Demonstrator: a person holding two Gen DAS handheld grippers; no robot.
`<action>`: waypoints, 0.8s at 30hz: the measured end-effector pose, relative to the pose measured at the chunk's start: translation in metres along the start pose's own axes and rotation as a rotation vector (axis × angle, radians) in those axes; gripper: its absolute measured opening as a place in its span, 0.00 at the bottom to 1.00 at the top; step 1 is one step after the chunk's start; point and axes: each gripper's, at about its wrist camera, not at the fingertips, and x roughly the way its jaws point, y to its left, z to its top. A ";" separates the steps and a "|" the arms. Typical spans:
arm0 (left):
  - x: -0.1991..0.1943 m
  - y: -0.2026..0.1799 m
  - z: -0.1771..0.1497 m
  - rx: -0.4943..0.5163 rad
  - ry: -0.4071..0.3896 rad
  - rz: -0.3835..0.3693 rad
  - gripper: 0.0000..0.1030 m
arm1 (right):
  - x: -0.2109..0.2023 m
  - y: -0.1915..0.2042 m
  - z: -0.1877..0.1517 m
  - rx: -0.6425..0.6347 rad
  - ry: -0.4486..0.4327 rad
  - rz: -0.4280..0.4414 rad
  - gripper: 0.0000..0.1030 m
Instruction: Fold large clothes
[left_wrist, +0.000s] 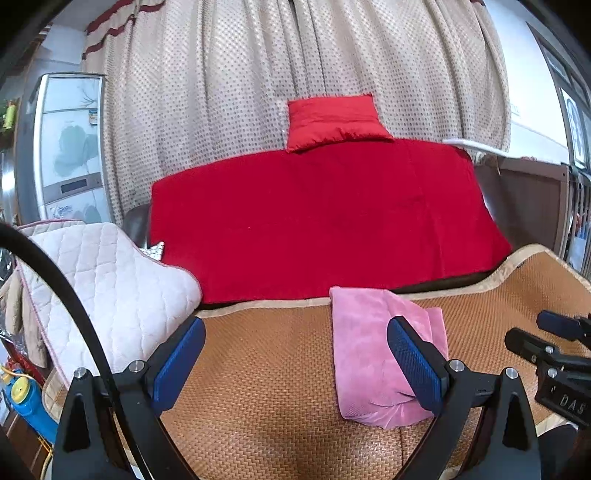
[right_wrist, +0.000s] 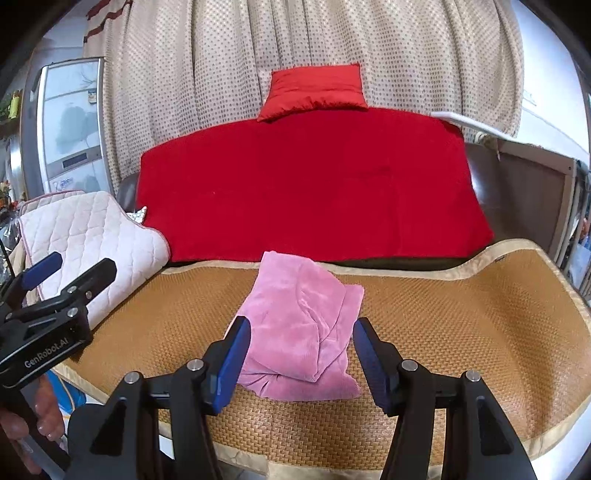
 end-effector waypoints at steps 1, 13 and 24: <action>0.010 -0.001 -0.002 0.005 0.017 -0.012 0.96 | 0.009 -0.003 0.000 0.003 0.010 0.006 0.60; 0.174 -0.035 -0.052 0.093 0.358 -0.215 0.96 | 0.165 -0.043 -0.022 0.120 0.278 0.083 0.39; 0.183 -0.035 -0.069 0.143 0.292 -0.159 0.97 | 0.200 -0.058 -0.019 0.156 0.323 0.164 0.39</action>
